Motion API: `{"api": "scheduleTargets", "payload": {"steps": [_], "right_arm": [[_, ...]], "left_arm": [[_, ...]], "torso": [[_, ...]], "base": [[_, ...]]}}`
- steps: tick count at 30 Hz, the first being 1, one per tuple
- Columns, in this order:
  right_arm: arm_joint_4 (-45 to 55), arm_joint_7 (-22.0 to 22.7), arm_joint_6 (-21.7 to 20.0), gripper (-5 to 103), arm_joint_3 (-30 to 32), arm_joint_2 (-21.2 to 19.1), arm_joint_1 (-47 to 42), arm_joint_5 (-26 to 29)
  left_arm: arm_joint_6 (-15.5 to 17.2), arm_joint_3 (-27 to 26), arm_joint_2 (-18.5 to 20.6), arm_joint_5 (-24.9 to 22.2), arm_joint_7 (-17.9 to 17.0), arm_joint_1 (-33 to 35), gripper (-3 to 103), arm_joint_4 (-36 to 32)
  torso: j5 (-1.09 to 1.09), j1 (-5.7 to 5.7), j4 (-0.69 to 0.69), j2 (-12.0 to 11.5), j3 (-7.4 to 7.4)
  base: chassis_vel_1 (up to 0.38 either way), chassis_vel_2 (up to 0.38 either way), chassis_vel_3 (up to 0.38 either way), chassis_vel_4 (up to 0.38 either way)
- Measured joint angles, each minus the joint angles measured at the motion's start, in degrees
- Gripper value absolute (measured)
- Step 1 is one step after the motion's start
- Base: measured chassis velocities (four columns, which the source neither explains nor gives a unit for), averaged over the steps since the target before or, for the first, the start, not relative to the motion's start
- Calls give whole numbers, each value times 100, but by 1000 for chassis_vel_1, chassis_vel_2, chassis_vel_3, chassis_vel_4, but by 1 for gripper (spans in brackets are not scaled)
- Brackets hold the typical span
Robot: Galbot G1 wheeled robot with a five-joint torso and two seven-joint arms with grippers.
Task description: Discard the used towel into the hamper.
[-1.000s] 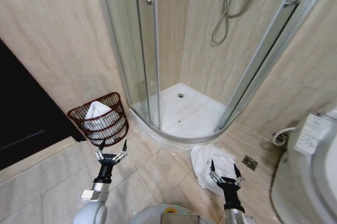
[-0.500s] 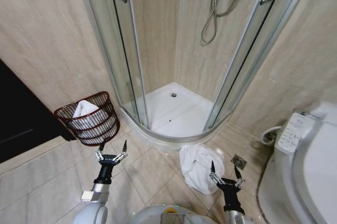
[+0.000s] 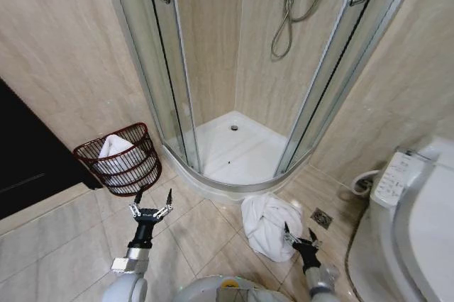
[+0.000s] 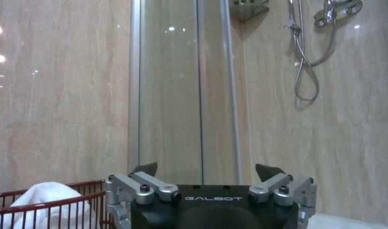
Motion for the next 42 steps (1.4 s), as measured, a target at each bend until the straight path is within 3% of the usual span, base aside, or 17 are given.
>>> {"api": "scheduleTargets", "payload": {"steps": [1,4,6,9,23,33,36,42], "right_arm": [[0,0,0,100,0,0,0,0],[-742,-142,-656,100,-6,-108,750,24],[-826,-198,-773,100,-11,-142,854,56],[-1060,-602,-1234,100,-31,-317,1151,141],[-2038,-2234,-2038,100,-154,-569,2082,83],[-2277,-2318,-2386,103,-136,-460,2326,-49],[-2350,-2315,-2362,99,-150,-455,2372,-62],[-2581,-2392,-2303,78,-144,-453,2525,-65]], "left_arm": [[0,0,0,0,0,0,100,0],[44,-39,-7,13,-8,7,100,-24],[46,-47,-10,15,-10,8,100,-30],[49,-69,-33,17,-18,18,100,-61],[265,-103,-185,11,-39,-101,100,-298],[308,-79,-21,-5,-36,-221,100,-175],[305,-90,-9,-14,-37,-233,100,-162],[331,-97,-15,-16,-35,-281,100,-165]], "torso": [[0,0,0,0,0],[0,0,2,3,2],[0,0,2,4,3],[-3,0,0,6,4],[-3,0,1,9,7],[-3,0,1,10,8],[-3,0,1,11,8],[-3,0,0,11,9]], "base": [[0,0,0,0],[0,0,0,0],[0,0,0,0],[0,0,0,0],[0,0,0,0],[0,0,0,0],[0,0,0,0],[0,0,0,0]]}}
